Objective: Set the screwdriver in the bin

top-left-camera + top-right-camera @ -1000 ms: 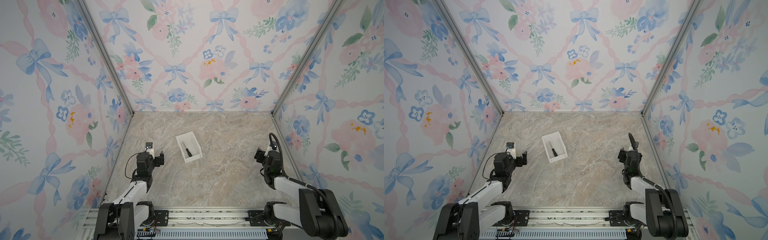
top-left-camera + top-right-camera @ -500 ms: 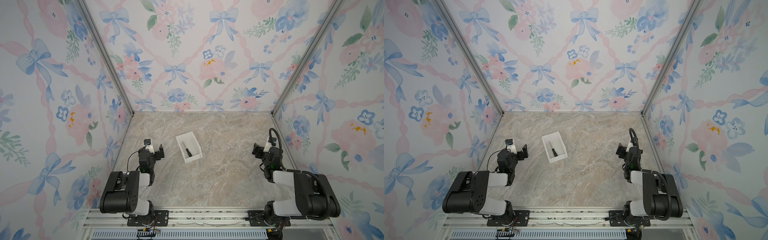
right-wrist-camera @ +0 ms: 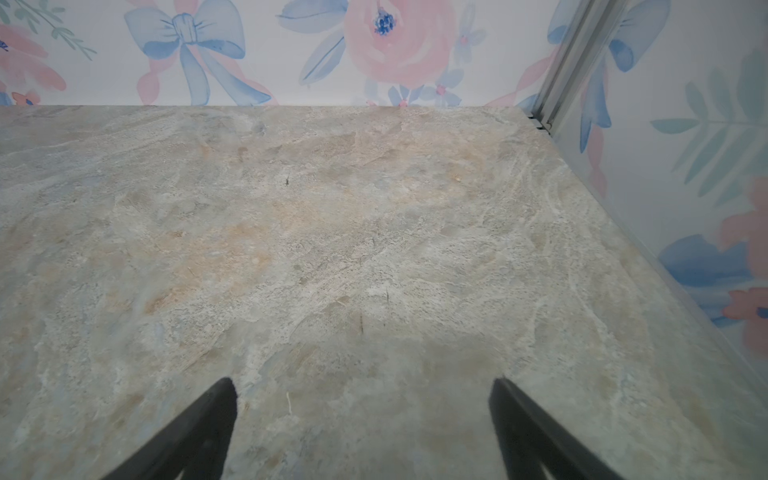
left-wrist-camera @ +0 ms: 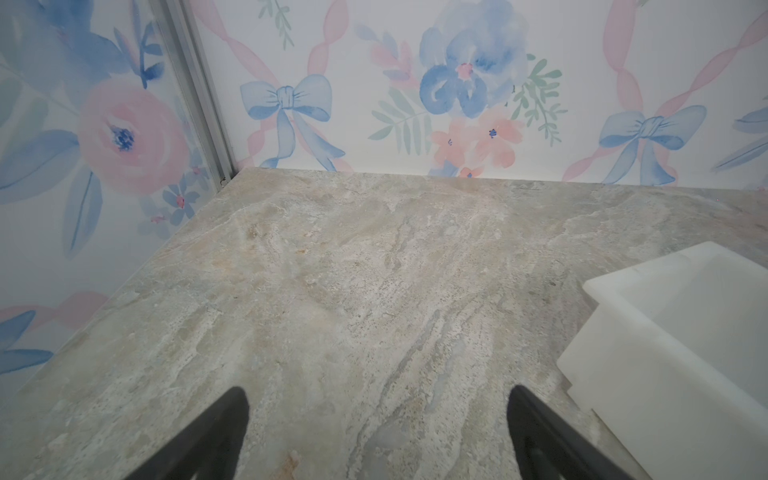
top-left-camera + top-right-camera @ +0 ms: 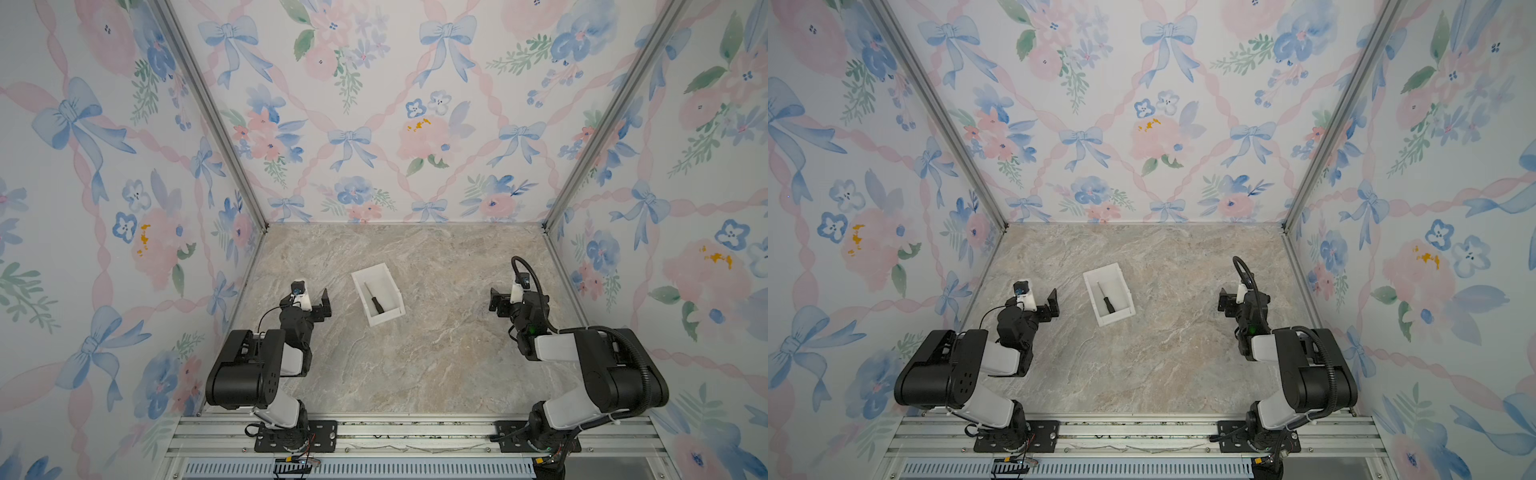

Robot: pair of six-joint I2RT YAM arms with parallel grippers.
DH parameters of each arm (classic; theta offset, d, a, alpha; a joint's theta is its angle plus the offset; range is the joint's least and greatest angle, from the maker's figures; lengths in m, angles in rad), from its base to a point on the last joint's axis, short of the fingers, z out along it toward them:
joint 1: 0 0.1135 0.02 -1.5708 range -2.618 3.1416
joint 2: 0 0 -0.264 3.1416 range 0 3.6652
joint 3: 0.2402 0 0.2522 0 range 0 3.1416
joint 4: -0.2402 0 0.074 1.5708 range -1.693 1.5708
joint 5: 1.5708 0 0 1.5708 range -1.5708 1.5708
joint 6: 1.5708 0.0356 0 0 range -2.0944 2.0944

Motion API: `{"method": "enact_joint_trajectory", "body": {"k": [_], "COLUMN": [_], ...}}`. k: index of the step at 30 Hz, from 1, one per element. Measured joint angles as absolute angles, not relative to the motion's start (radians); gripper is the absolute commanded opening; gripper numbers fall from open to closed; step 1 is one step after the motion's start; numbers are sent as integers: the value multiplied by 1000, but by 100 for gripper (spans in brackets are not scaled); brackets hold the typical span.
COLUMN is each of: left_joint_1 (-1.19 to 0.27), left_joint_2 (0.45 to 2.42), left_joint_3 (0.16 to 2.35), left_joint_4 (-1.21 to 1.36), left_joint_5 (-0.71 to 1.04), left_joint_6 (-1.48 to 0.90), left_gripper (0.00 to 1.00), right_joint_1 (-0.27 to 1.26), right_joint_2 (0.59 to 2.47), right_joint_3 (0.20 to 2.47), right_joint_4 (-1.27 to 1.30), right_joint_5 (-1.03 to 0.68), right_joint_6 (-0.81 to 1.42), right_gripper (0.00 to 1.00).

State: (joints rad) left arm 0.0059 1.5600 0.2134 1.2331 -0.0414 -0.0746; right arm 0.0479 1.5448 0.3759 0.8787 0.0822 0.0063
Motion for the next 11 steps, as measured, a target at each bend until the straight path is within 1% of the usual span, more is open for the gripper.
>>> {"method": "enact_joint_trajectory", "body": {"k": [11], "left_joint_1": [0], "left_joint_2": [1560], "left_joint_3": [213], "left_joint_4": [1233], "left_joint_5": [-49], "left_joint_6": [-64], "left_gripper": [98], "right_joint_1": [48], "right_joint_2": [1545], "right_joint_3": [376], "right_joint_4": [879], "right_joint_5": [83], "right_joint_6": [6], "right_gripper": [97]}}
